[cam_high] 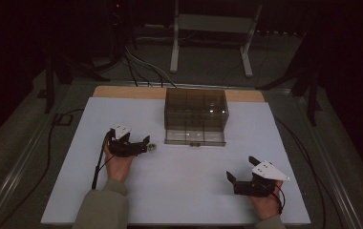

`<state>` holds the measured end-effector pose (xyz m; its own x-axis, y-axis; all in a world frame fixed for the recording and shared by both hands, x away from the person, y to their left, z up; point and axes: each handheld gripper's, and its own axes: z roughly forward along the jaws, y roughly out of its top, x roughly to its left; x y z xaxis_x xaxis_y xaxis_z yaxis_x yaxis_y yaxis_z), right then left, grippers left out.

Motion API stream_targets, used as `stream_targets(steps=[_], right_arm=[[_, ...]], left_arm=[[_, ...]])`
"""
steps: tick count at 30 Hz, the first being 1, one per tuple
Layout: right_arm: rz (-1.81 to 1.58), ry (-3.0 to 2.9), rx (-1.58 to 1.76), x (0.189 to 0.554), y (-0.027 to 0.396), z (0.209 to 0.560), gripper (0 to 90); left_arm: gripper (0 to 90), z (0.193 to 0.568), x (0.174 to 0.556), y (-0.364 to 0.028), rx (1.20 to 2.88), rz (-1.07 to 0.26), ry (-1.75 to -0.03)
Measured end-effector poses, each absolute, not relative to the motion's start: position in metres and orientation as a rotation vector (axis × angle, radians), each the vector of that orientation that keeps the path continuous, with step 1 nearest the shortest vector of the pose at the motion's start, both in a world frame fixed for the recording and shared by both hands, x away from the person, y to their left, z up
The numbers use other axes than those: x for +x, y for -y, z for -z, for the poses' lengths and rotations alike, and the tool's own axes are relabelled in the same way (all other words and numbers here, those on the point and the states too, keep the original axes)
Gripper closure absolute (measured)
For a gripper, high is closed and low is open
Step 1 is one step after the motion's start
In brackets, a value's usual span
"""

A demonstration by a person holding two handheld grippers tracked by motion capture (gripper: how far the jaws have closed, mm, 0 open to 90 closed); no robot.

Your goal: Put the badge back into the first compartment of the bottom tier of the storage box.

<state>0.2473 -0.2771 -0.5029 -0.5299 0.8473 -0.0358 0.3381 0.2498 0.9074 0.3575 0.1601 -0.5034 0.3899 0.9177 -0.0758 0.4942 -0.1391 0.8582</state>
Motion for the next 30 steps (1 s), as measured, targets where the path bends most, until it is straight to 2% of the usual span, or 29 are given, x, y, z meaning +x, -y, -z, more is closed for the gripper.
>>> stream_targets(steps=[12, 23, 24, 30], right_arm=[[-1.247, -1.993, 1.073, 0.247, 0.277, 0.503, 0.3], [-1.247, -1.991, 1.074, 0.247, 0.277, 0.503, 0.3], [-1.247, -1.991, 1.074, 0.247, 0.277, 0.503, 0.3], [-1.246, -1.992, 1.073, 0.247, 0.277, 0.503, 0.3]], left_arm=[[15.7, 0.509, 0.360, -0.149, 1.878, -0.533, -1.225], [18.2, 0.516, 0.363, -0.139, 1.926, -0.504, -1.233], [23.1, 0.516, 0.363, -0.139, 1.926, -0.504, -1.233], [31.8, 0.518, 0.364, -0.136, 1.955, -0.516, -1.254]])
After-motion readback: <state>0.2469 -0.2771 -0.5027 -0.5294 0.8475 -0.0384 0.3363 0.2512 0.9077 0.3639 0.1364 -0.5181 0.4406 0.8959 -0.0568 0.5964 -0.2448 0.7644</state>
